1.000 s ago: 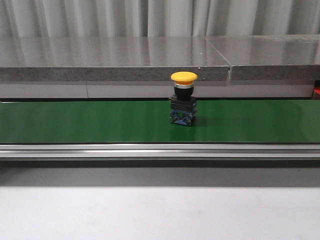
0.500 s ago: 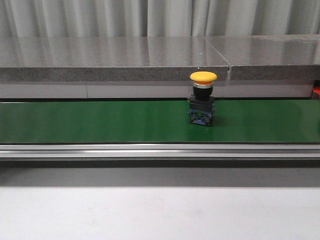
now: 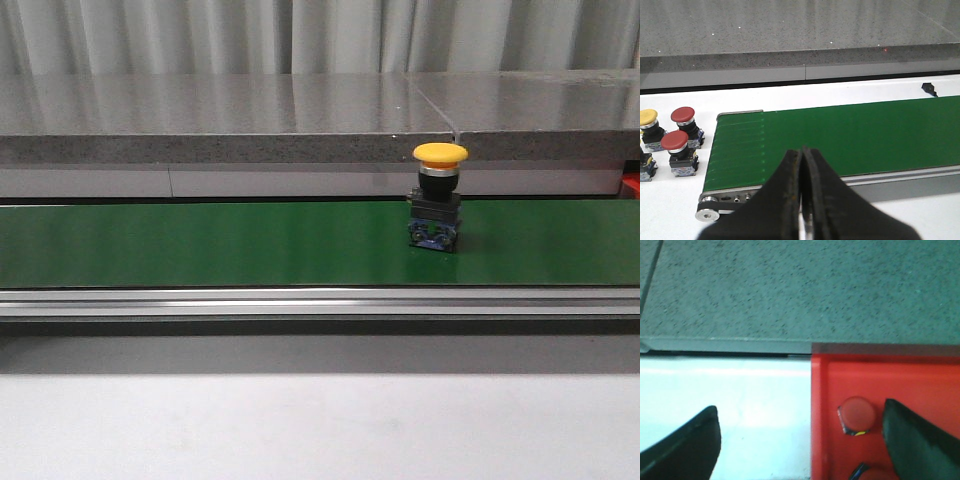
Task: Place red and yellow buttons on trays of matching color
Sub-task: 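Descend the right gripper onto the yellow button on the belt and grasp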
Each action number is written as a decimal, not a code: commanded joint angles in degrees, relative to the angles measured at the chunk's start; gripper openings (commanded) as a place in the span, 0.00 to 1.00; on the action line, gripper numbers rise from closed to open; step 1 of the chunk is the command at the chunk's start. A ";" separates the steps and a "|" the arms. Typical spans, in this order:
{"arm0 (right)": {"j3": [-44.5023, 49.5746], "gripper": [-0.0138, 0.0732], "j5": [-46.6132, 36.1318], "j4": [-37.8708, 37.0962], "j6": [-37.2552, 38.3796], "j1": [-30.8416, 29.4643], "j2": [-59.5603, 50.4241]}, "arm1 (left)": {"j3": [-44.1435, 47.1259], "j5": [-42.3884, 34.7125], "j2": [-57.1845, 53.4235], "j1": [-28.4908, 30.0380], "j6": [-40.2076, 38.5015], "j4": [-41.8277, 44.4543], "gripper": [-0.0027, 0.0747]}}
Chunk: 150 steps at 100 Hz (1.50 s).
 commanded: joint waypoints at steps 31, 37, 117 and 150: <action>26.85 0.90 -7.22 1.50 -2.17 6.86 -22.91 | -1.44 -4.08 0.55 -0.39 -0.25 0.33 0.01; 30.55 0.90 -7.12 1.50 -2.22 8.13 -25.54 | -1.44 -4.08 0.55 -0.39 -0.25 0.33 0.01; 40.17 0.90 -8.82 2.62 -8.61 22.09 -22.45 | -1.44 -4.08 0.55 -0.39 -0.25 0.33 0.01; 40.11 0.90 -14.88 3.69 -8.61 23.09 -16.79 | -1.44 -4.08 0.55 -0.39 -0.25 0.33 0.01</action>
